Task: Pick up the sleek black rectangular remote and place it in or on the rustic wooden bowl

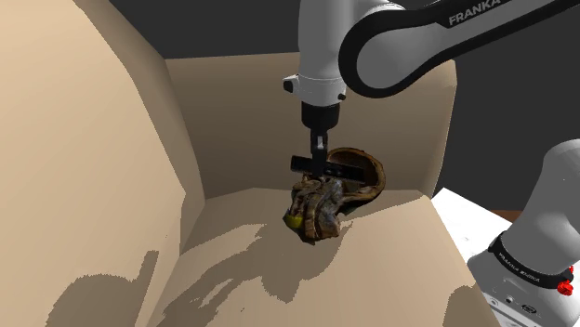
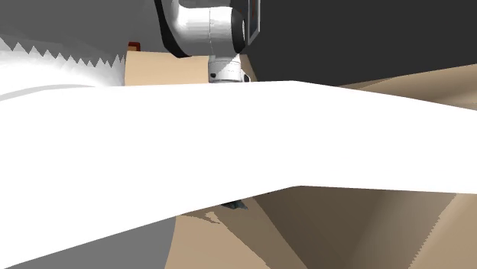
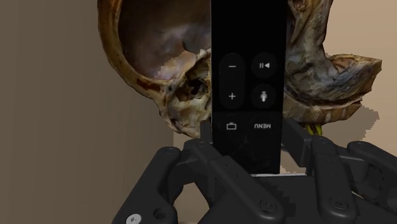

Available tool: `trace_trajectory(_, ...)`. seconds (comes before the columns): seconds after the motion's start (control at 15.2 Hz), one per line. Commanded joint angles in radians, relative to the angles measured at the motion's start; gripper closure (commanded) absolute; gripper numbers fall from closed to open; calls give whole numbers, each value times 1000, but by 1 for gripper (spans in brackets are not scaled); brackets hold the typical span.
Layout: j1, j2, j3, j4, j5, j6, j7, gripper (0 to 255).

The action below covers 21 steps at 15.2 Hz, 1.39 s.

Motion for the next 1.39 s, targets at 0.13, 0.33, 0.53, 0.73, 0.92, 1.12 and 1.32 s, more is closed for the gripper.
trace_trajectory(0.13, 0, 2, 0, -2, 0, 4, 0, 255)
trace_trajectory(0.33, 0, 2, 0, -2, 0, 4, 0, 255)
trace_trajectory(0.53, 0, 2, 0, -2, 0, 4, 0, 0)
trace_trajectory(0.73, 0, 2, 0, -2, 0, 4, 0, 0)
trace_trajectory(0.92, 0, -23, -2, 74, 4, -97, -3, 0)
trace_trajectory(1.12, 0, -28, -3, 96, 4, -123, -4, 0)
trace_trajectory(1.32, 0, -28, -3, 96, 4, -123, -4, 0)
